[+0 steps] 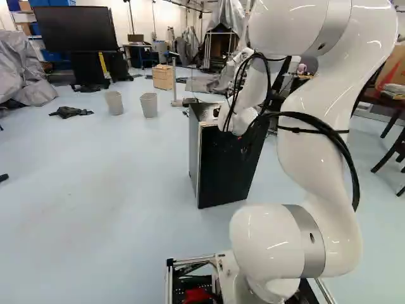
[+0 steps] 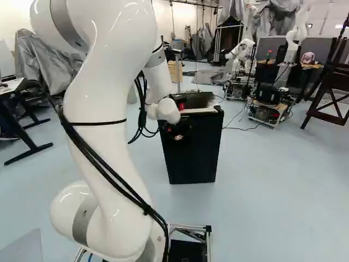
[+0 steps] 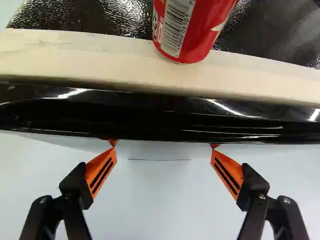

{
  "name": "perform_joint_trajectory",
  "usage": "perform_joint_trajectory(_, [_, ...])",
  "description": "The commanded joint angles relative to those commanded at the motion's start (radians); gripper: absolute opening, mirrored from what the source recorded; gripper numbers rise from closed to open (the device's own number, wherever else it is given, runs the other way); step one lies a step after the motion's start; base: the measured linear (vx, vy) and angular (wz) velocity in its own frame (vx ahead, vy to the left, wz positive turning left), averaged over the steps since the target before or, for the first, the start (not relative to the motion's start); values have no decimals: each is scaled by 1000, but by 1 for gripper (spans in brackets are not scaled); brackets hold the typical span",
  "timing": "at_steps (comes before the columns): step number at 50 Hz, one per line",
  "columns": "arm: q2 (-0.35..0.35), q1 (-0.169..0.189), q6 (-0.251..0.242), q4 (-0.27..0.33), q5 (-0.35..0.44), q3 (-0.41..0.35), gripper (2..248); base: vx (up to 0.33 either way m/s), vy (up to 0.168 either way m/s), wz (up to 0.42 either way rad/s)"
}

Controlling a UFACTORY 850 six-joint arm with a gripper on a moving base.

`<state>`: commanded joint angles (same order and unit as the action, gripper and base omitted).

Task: Grab a drink from the fridge

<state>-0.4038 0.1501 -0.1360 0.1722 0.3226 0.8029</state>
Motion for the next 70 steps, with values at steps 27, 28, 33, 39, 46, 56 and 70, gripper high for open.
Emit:
perform_joint_trajectory(27, [56, 0, 0, 0, 0, -73, 247, 0, 0, 0])
perform_joint_trajectory(28, [60, -1, 0, 0, 0, -78, 247, 0, 0, 0])
perform_joint_trajectory(33, [80, -1, 0, 0, 0, -104, 247, 0, 0, 0])
perform_joint_trajectory(39, [104, -3, 0, 0, 3, -135, 247, 0, 0, 0])
perform_joint_trajectory(46, [133, -4, 0, -4, 24, -171, 247, 0, 0, 0])
perform_joint_trajectory(56, [176, -8, 0, -16, 105, -223, 247, 0, 0, 0])
perform_joint_trajectory(70, [239, -21, 0, -40, 250, -297, 247, 0, 0, 0])
